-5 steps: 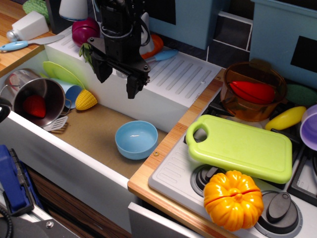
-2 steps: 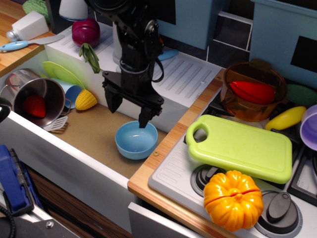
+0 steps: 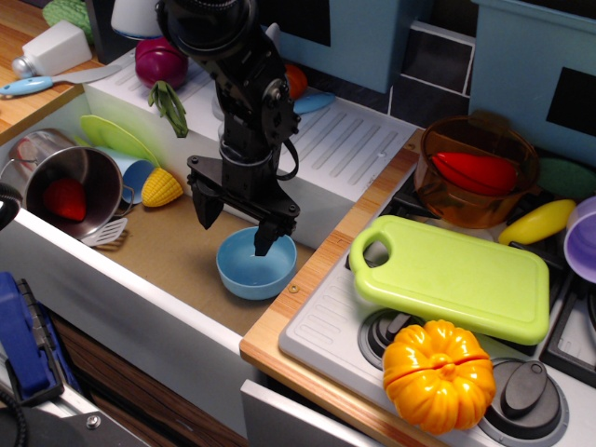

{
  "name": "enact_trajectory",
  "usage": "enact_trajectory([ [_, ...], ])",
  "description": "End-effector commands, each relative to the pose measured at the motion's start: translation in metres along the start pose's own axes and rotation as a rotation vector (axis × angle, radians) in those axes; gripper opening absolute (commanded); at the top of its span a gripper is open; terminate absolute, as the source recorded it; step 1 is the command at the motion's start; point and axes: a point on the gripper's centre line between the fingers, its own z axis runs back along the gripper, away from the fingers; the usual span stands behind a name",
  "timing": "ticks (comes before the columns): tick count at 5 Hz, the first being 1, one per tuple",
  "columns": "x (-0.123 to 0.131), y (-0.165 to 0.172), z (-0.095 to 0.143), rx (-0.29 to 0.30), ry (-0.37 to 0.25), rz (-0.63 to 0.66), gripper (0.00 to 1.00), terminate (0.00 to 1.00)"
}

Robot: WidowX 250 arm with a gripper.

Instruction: Lift bowl

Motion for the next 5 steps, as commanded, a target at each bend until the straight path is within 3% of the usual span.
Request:
enact_trajectory([
  [1,0.004,0.006,-0.007,0.003,-0.05,0.006,1.0,0.0],
  [2,-0.008,0.006,-0.021,0.004,-0.073,0.019,1.0,0.0],
  [3,-0.011,0.004,-0.025,0.013,-0.076,0.026,0.0,0.0],
  [5,-0.006,0.006,-0.01,-0.005,-0.079,0.016,0.0,0.0],
])
